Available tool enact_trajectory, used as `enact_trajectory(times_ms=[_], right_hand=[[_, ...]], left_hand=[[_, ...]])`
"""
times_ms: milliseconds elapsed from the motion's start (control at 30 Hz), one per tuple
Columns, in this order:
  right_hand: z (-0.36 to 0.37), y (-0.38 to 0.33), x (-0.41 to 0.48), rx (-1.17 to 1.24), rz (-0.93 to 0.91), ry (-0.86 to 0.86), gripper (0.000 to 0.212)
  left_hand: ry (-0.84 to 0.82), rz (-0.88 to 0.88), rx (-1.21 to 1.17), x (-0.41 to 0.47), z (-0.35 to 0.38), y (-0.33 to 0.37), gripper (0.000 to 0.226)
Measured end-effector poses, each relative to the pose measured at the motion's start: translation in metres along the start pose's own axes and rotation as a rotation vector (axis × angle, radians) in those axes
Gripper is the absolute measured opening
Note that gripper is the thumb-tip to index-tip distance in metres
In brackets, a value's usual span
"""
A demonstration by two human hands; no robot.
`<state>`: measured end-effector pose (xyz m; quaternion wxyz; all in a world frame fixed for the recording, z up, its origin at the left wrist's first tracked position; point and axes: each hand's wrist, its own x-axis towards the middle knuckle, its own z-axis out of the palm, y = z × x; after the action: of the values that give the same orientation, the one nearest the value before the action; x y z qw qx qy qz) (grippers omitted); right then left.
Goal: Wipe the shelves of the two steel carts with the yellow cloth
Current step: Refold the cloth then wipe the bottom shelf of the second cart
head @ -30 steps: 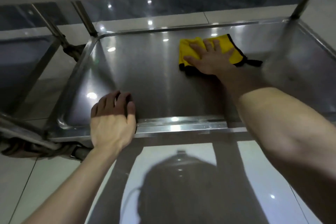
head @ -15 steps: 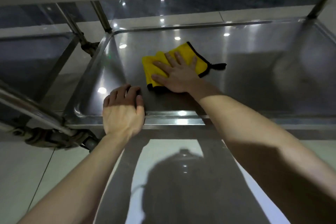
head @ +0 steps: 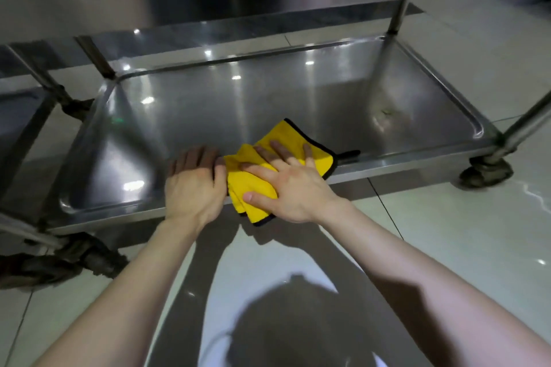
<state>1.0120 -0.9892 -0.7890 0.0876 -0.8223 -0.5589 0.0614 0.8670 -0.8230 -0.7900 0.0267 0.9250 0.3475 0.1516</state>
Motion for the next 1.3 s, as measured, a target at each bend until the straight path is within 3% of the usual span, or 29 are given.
enact_trajectory(times_ms=[167, 400, 600, 767, 933, 1067, 1167, 1300], right_hand=[[-0.012, 0.054, 0.000, 0.026, 0.001, -0.020, 0.074], [-0.048, 0.227, -0.016, 0.032, 0.477, -0.030, 0.078], [-0.051, 0.232, 0.086, 0.028, 0.607, 0.009, 0.088], [-0.040, 0.154, 0.182, 0.016, 0.456, -0.012, 0.081], [-0.009, 0.058, 0.203, -0.035, 0.080, -0.058, 0.074], [-0.013, 0.070, 0.186, 0.002, -0.064, -0.072, 0.072], [-0.027, 0.124, 0.154, 0.029, 0.090, -0.025, 0.074], [-0.048, 0.229, 0.071, 0.057, 0.477, 0.053, 0.078]], left_hand=[[0.049, -0.059, -0.012, 0.011, 0.015, 0.032, 0.043], [0.077, -0.054, 0.011, 0.012, 0.022, 0.031, 0.035], [0.096, -0.057, 0.009, 0.010, 0.022, 0.029, 0.034], [0.121, -0.043, 0.027, 0.011, 0.022, 0.031, 0.033], [0.143, -0.033, 0.048, 0.011, 0.027, 0.025, 0.032], [0.142, -0.040, 0.036, 0.013, 0.029, 0.024, 0.031], [0.116, -0.050, 0.028, 0.015, 0.030, 0.023, 0.029], [0.110, -0.077, 0.032, 0.018, 0.033, 0.021, 0.033]])
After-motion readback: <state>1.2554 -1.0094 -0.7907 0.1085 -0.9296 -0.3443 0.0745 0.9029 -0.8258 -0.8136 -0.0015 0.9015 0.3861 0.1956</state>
